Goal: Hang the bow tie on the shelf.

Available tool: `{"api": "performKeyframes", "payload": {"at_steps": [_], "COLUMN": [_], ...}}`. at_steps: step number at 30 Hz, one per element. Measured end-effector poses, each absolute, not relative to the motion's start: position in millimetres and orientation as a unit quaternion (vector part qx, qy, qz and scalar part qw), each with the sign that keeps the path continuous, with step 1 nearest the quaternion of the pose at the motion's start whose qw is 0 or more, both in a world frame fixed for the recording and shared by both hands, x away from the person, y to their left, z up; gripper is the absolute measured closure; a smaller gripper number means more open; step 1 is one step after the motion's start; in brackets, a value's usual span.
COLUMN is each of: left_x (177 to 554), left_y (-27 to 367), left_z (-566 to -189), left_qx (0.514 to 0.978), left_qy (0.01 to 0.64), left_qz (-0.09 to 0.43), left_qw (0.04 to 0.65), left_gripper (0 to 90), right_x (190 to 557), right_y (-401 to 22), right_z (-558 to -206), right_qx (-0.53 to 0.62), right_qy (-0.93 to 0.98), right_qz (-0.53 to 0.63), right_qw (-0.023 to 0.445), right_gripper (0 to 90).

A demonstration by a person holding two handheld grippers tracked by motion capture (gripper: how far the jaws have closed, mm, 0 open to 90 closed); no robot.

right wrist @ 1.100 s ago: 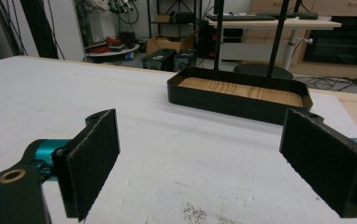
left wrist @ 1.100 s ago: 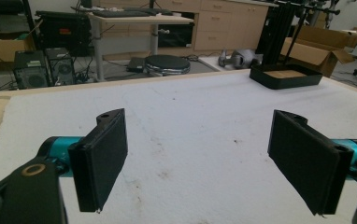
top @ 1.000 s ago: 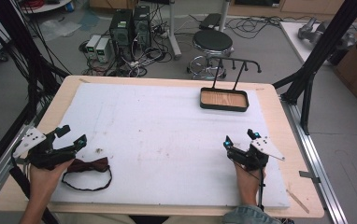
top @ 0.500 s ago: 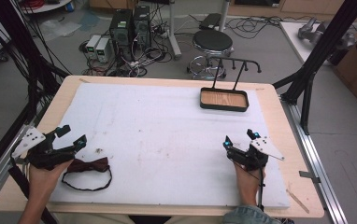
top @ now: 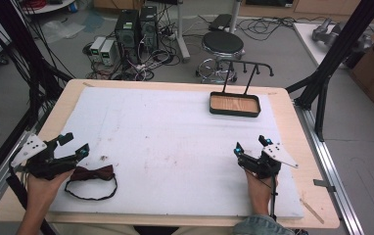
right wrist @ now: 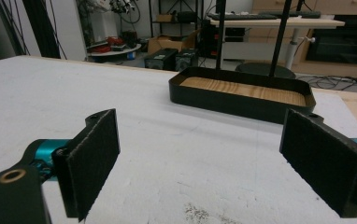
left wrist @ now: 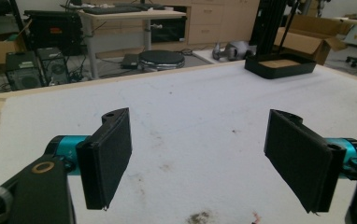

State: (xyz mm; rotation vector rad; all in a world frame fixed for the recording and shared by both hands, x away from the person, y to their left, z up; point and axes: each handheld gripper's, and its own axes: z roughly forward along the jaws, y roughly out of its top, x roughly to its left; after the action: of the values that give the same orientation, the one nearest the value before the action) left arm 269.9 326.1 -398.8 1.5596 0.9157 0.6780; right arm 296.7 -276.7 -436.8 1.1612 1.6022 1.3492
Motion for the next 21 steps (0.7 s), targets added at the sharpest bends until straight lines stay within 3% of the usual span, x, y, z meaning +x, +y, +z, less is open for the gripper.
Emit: {"api": "performKeyframes", "payload": {"at_steps": [16, 20, 21], "left_x": [277.5, 278.8, 279.2], "left_y": [339.8, 339.2, 337.0], "left_z": [-408.7, -415.0, -418.5], "left_qx": [0.734, 0.762, 0.783], "left_qy": [0.358, 0.338, 0.323], "left_qz": [0.219, 0.194, 0.179], "left_qw": [0.534, 0.517, 0.501], "left_gripper": [32.3, 34.9, 39.5], "right_x": [296.9, 296.9, 296.9], "right_y": [-276.8, -276.8, -276.9], "right_z": [-437.0, -437.1, -437.0], "right_qx": [0.452, 0.453, 0.453], "right_qy": [0.624, 0.623, 0.623], "right_qz": [0.525, 0.525, 0.525], "right_qw": [0.362, 0.362, 0.362], "right_gripper": [11.3, 11.3, 11.3]}}
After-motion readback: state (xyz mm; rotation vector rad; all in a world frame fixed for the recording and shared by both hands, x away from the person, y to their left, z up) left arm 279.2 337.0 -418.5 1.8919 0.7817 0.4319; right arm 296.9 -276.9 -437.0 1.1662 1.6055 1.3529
